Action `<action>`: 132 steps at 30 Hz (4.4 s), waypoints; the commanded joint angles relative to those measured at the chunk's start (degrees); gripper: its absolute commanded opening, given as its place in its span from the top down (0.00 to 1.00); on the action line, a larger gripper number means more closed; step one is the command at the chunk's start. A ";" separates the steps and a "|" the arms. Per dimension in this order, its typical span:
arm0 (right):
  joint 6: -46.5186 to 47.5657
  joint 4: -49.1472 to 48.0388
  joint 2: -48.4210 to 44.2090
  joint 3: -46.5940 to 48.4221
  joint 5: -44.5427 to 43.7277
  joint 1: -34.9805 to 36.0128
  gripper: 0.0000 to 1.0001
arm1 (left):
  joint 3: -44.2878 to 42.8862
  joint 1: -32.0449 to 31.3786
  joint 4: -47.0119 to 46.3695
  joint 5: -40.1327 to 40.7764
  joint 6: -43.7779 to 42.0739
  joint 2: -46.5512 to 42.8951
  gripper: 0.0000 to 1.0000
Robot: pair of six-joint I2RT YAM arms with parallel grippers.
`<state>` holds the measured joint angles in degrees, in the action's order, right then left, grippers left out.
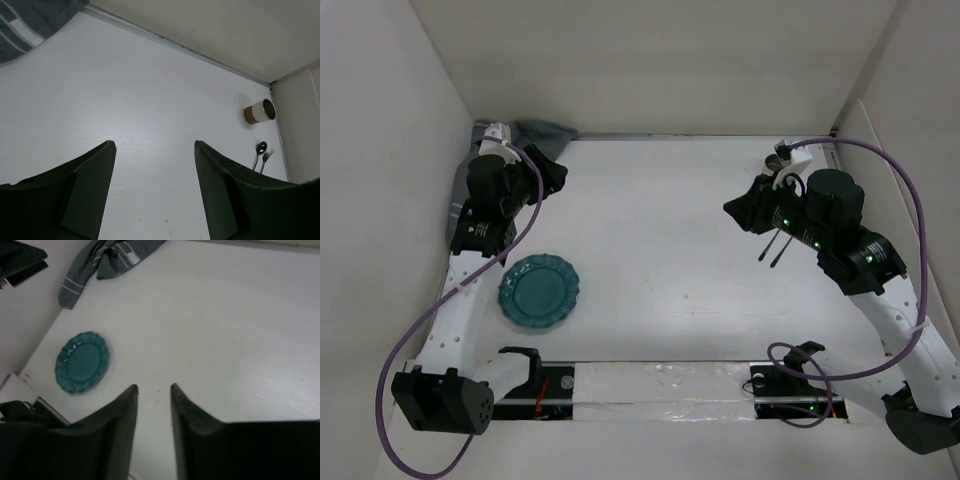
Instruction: Set the dinner table for one person
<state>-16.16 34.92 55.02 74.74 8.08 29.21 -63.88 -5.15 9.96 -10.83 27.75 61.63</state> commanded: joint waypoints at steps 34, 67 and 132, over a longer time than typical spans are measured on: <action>4.12 -0.90 2.89 -7.42 7.83 -3.11 0.54 | -43.86 17.63 15.09 23.75 4.69 62.45 0.44; 2.36 -4.33 8.43 -3.11 3.35 -1.44 0.55 | -43.44 -23.40 3.23 -3.23 6.71 66.26 1.00; -18.56 -27.97 41.58 -15.48 -4.30 -22.96 1.00 | -42.26 -6.80 3.49 -1.80 -9.82 63.00 1.00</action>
<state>-38.06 8.38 100.05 63.11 5.06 8.47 -98.56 -8.36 15.70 -2.55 19.09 124.36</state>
